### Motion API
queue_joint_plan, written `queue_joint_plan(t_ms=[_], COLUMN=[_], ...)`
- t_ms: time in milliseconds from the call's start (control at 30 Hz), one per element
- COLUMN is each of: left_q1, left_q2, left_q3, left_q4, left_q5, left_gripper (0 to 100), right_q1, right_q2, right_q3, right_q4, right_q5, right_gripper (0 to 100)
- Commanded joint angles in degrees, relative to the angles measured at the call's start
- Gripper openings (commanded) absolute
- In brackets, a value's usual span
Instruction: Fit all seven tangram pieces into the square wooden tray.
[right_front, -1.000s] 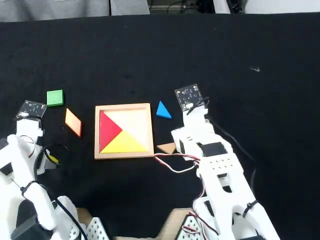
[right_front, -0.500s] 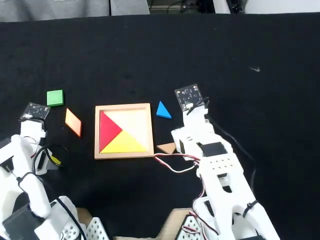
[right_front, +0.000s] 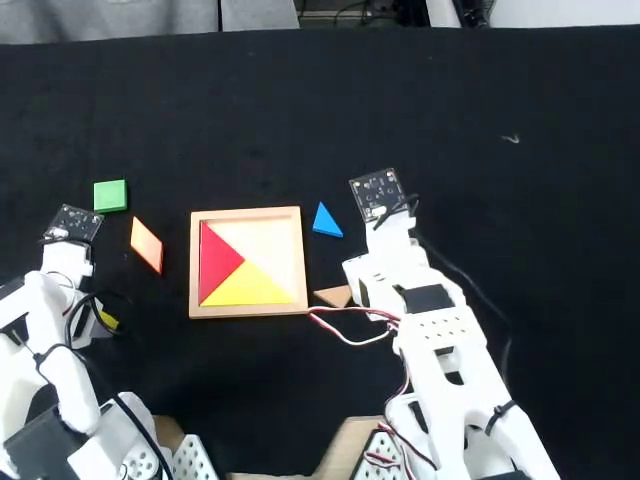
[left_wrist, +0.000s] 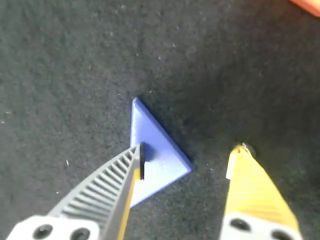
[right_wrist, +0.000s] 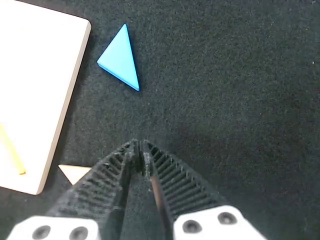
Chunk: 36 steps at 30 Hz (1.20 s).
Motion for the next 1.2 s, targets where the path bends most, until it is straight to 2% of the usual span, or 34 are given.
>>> queue_joint_plan(t_ms=[0,1167], left_q1=[-1.2,-2.9], left_q2=[0.1,0.3], left_q3=[0.3,1.4], left_q4=[-0.6,-3.9], left_q5=[-1.2,-3.3], left_gripper=[28,28], right_q1=[-0.8,-0.8], right_q2=[-1.8,-1.8], right_q3=[-0.6,-0.6], right_q4=[0.2,0.2], right_q5=[0.7,0.7], right_gripper=[1.5,1.5])
